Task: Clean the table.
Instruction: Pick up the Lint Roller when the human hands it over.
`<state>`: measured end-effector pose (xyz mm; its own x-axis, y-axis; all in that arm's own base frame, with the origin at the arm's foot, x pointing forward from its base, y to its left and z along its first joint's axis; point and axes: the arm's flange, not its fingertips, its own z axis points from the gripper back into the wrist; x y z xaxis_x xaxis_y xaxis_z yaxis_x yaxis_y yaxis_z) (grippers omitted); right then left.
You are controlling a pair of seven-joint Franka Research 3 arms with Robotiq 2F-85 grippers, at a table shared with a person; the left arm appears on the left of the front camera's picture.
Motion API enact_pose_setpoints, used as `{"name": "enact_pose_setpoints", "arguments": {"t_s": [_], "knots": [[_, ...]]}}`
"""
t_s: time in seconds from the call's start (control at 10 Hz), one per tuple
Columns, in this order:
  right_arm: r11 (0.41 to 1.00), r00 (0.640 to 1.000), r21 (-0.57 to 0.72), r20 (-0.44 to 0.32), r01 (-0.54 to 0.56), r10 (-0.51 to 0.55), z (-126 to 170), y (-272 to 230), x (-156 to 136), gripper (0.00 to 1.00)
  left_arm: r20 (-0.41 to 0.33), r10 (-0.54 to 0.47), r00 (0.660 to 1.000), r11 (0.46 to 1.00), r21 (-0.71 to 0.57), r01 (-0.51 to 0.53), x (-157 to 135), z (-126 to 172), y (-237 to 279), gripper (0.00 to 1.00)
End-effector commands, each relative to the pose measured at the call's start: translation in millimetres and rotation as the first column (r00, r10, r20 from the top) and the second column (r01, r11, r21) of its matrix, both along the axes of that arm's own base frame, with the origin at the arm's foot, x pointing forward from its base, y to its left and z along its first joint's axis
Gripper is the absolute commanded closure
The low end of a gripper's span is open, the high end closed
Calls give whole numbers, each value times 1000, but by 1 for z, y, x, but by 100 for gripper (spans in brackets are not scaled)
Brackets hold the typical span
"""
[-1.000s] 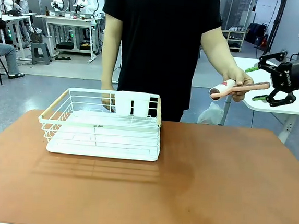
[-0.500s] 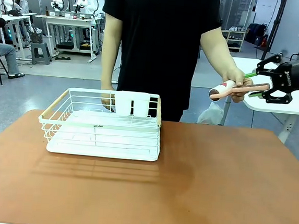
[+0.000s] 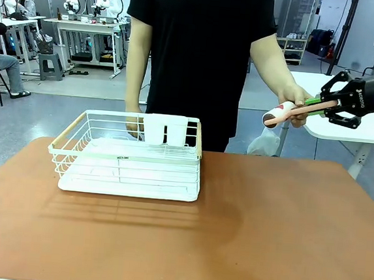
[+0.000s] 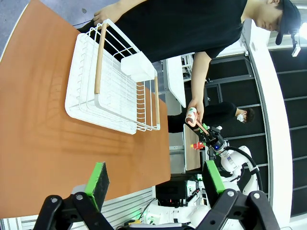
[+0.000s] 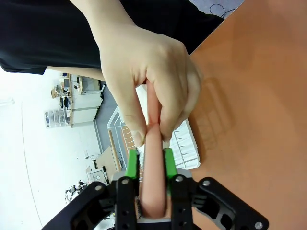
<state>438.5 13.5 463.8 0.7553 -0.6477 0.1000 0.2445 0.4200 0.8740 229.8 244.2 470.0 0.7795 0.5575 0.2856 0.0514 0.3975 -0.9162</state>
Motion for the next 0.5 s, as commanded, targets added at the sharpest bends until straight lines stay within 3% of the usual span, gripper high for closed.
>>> {"name": "enact_pose_setpoints", "arguments": {"t_s": [0.0,0.1,0.3,0.4], "knots": [[1000,1000,1,18,-16,16,-4,2,1,94,23,-10,1000,1000,-6,10,0,2,3,0],[1000,1000,0,20,-15,15,-4,2,0,100,23,-10,1000,1000,-6,10,0,2,3,0],[1000,1000,-6,26,-8,8,-5,2,0,100,23,-10,1000,1000,-6,10,0,2,3,0],[999,998,9,51,43,-44,-3,0,3,96,23,-10,1000,1000,-6,10,0,2,3,0]]}}
